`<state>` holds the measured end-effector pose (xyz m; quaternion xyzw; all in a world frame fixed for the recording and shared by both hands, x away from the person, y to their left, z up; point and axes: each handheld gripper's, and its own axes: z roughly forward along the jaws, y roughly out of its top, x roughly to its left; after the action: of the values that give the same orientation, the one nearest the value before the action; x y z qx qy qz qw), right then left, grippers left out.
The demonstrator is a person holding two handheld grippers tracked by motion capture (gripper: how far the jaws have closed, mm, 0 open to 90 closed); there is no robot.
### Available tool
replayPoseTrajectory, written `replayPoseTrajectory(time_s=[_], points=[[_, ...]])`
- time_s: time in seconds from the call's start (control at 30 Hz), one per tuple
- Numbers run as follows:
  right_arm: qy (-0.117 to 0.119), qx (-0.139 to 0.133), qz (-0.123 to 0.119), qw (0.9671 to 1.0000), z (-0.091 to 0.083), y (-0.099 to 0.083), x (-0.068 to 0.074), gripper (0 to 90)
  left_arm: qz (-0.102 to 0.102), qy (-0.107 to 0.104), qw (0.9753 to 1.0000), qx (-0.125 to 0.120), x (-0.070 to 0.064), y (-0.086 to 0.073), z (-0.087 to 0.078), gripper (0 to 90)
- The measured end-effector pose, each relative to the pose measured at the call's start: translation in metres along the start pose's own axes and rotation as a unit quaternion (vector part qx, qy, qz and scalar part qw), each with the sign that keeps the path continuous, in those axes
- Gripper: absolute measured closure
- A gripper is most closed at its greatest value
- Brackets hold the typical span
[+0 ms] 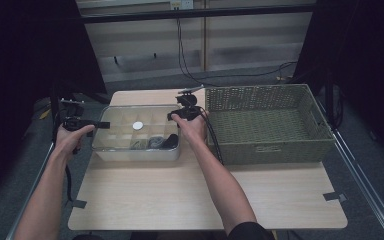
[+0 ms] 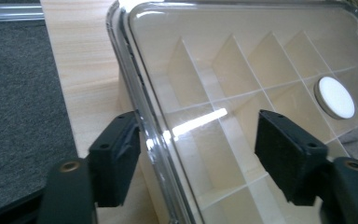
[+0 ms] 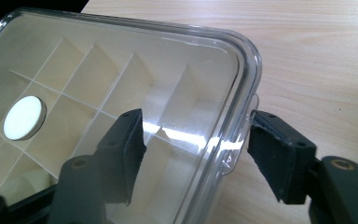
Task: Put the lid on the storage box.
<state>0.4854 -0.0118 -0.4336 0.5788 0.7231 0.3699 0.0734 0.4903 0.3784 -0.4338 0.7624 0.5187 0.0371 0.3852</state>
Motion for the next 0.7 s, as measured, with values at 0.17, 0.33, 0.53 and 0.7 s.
replayPoseTrajectory(time_s=[0.17,0.33,0.53,0.7], points=[[-0.002,0.002,-0.013,0.9999,0.002,-0.002,0.004,28.8,0.007,0.009,0.9999,0.001,-0.002,-0.003,-0.002,25.6],[0.000,0.002,-0.017,0.9999,0.001,-0.002,0.004,27.0,0.010,0.012,0.9999,-0.003,-0.003,-0.005,-0.004,21.2],[0.014,-0.026,-0.026,0.9992,-0.011,0.003,0.011,23.4,0.005,0.020,0.9997,-0.014,-0.005,-0.007,-0.009,16.3],[0.015,-0.024,-0.037,0.9989,-0.015,0.003,0.012,22.1,0.009,0.020,0.9995,-0.025,-0.008,-0.008,-0.013,13.7]])
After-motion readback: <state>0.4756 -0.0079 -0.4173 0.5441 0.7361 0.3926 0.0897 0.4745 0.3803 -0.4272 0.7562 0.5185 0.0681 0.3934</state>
